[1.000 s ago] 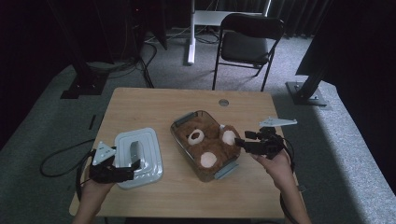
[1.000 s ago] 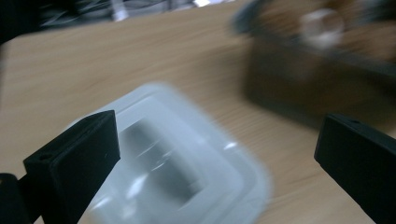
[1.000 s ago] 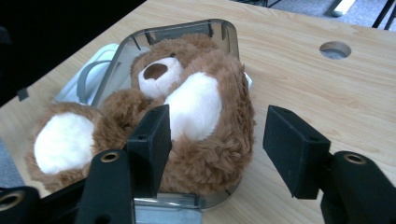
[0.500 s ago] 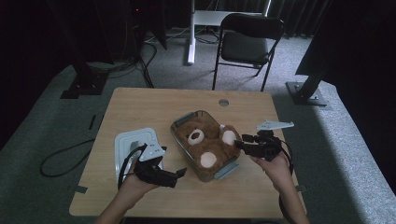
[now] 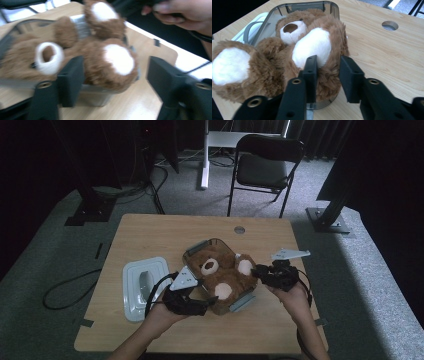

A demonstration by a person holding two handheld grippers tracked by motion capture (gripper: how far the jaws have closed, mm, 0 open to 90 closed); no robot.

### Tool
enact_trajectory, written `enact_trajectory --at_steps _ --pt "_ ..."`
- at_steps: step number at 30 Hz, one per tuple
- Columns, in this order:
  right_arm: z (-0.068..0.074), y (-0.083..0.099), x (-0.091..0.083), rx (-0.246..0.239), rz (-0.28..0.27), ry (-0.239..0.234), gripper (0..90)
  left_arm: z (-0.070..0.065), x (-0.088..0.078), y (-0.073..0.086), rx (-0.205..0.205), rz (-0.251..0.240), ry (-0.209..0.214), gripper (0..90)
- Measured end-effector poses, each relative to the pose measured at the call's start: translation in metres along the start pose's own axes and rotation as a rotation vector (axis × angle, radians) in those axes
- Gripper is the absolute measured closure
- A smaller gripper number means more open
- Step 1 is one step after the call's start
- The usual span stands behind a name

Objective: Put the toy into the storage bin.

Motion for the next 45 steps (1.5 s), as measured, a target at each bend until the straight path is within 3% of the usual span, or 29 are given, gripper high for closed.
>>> enact_trajectory --at_steps 1,3,5,6,9,11,19,32,33,34,36,40,41,42,45 --pt "0.0 0.001 0.003 -0.001 0.003 -0.013 72.0 -0.001 0.009 0.0 0.007 0.018 0.042 34.6" --pt "0.0 0.001 0.006 -0.003 0.005 -0.015 75.6 -0.002 0.014 0.0 0.021 0.029 0.058 42.4" --pt "0.001 0.0 0.01 -0.008 0.009 -0.015 78.9 -0.001 0.025 0.002 0.039 0.044 0.043 44.3" --pt "0.001 0.0 0.01 -0.008 0.009 -0.015 78.9 -0.001 0.025 0.002 0.039 0.044 0.043 49.5" --pt "0.001 0.0 0.02 -0.014 0.032 -0.027 80.1 0.004 0.028 0.002 -0.002 0.04 0.051 51.9" --pt "0.0 0.0 0.025 -0.007 0.038 -0.034 81.2 0.005 0.03 0.002 0.007 0.049 0.03 57.0" --pt "0.0 -0.002 0.048 -0.007 0.102 -0.058 83.0 0.014 0.041 0.004 0.01 0.095 0.002 56.9" --pt "-0.002 -0.009 0.075 -0.061 0.245 -0.061 87.0 0.034 0.057 0.007 -0.046 0.125 -0.019 56.7" --pt "-0.001 -0.009 0.081 -0.078 0.29 -0.05 87.8 0.035 0.058 0.007 -0.053 0.127 -0.016 56.7" --pt "-0.001 -0.009 0.081 -0.078 0.29 -0.05 87.8 0.035 0.058 0.008 -0.054 0.125 -0.016 56.7" --pt "0.001 -0.009 0.092 -0.117 0.348 -0.024 88.4 0.037 0.059 0.009 -0.059 0.125 -0.014 56.7" --pt "0.005 -0.011 0.097 -0.163 0.397 0.021 88.7 0.038 0.06 0.01 -0.066 0.117 -0.018 56.6" --pt "0.011 -0.011 0.102 -0.221 0.429 0.083 88.8 0.038 0.06 0.01 -0.064 0.117 -0.018 56.6" --pt "0.011 -0.011 0.102 -0.221 0.429 0.083 88.8 0.038 0.06 0.01 -0.064 0.117 -0.019 56.6" --pt "0.019 -0.009 0.111 -0.284 0.466 0.148 89.0 0.039 0.06 0.011 -0.065 0.114 -0.02 56.6"
Point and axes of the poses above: each handheld gripper's, and its own axes: x roughly forward along the jaws, y roughly out of its underside, z roughly to its left, the point moved 3 cm from there along x, roughly forward along the jaws, and after that the axes turned 1 degree about x, right-handed, at the moved point
